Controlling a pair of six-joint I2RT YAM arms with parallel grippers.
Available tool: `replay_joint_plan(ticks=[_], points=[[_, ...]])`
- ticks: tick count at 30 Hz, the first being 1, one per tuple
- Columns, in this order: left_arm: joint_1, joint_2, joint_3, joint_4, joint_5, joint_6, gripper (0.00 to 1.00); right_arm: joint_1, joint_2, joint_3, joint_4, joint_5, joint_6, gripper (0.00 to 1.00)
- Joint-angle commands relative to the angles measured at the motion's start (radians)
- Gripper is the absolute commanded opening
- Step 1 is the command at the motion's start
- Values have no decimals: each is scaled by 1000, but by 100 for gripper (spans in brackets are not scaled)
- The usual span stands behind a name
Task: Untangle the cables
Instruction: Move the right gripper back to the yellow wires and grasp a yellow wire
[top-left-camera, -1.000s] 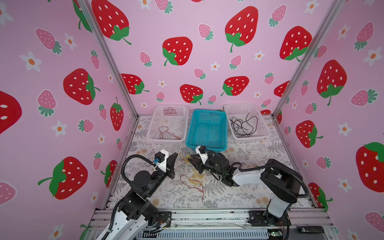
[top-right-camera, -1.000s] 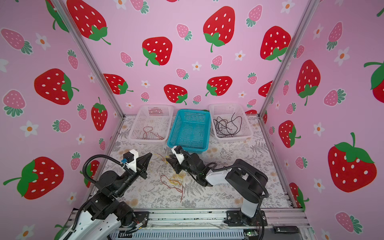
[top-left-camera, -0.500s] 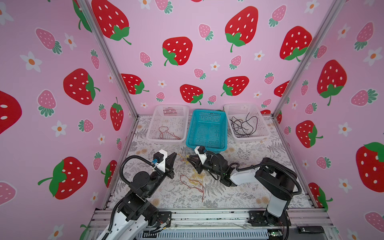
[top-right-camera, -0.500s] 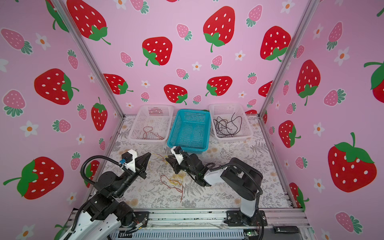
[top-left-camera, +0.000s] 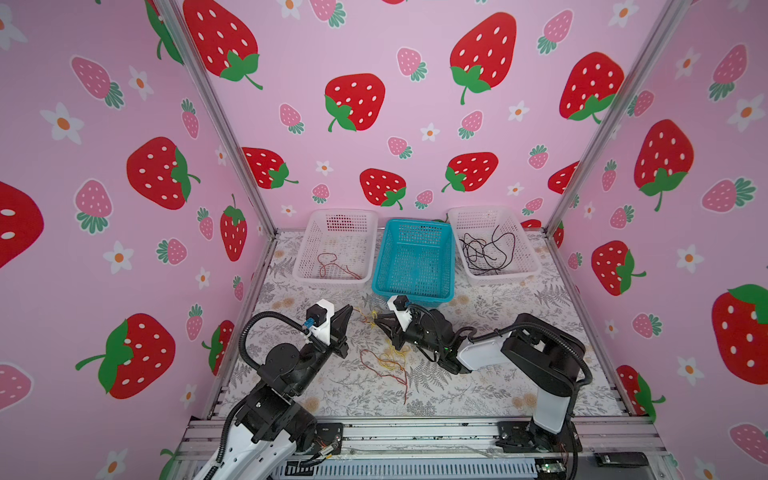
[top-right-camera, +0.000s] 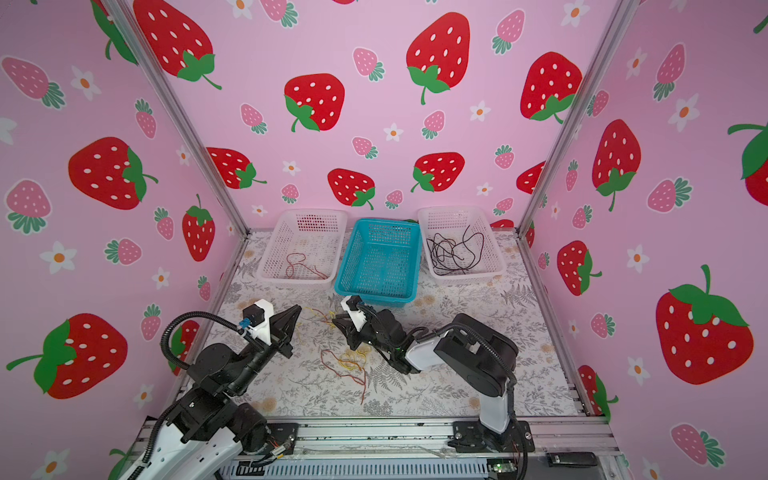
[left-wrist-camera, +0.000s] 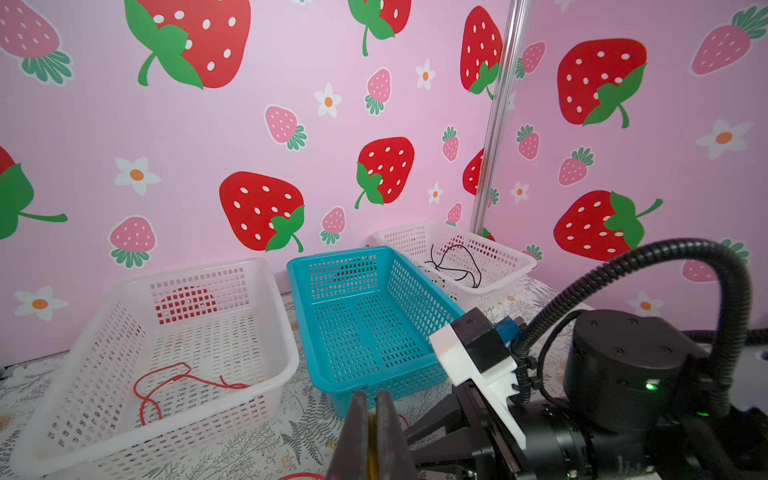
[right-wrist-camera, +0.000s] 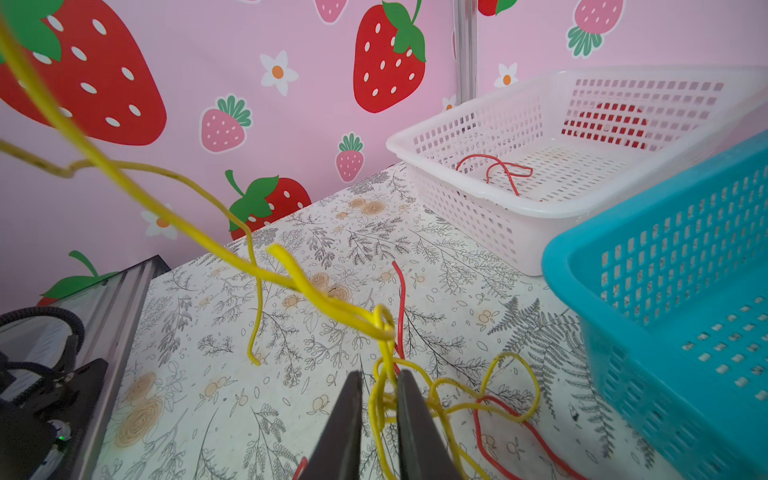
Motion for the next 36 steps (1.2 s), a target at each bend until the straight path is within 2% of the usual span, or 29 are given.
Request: replay_joint_plan(ticks=[1, 7, 11, 15, 21, 25, 32, 36], points=[[1, -15, -6, 41, -20, 6, 0, 4, 3, 10, 36, 11, -3, 12], [3, -14, -7, 40, -22, 9, 0, 4, -19, -8, 47, 21, -6, 1], [2, -17, -8, 41, -28, 10, 0, 4, -31, -24, 51, 18, -12, 0], [2, -20, -8, 42, -28, 6, 0, 4, -8, -4, 31, 4, -7, 14], [2, -20, -8, 41, -21, 6, 0, 4, 21, 32, 20, 16, -11, 27], [2, -19, -8, 41, -17, 4, 0, 4, 40, 65, 1, 25, -18, 29], [1, -25, -11, 39, -22, 6, 0, 2, 67, 86, -5, 22, -25, 6], [2, -26, -11, 41, -37, 15, 0, 2, 43, 51, 11, 20, -13, 0]])
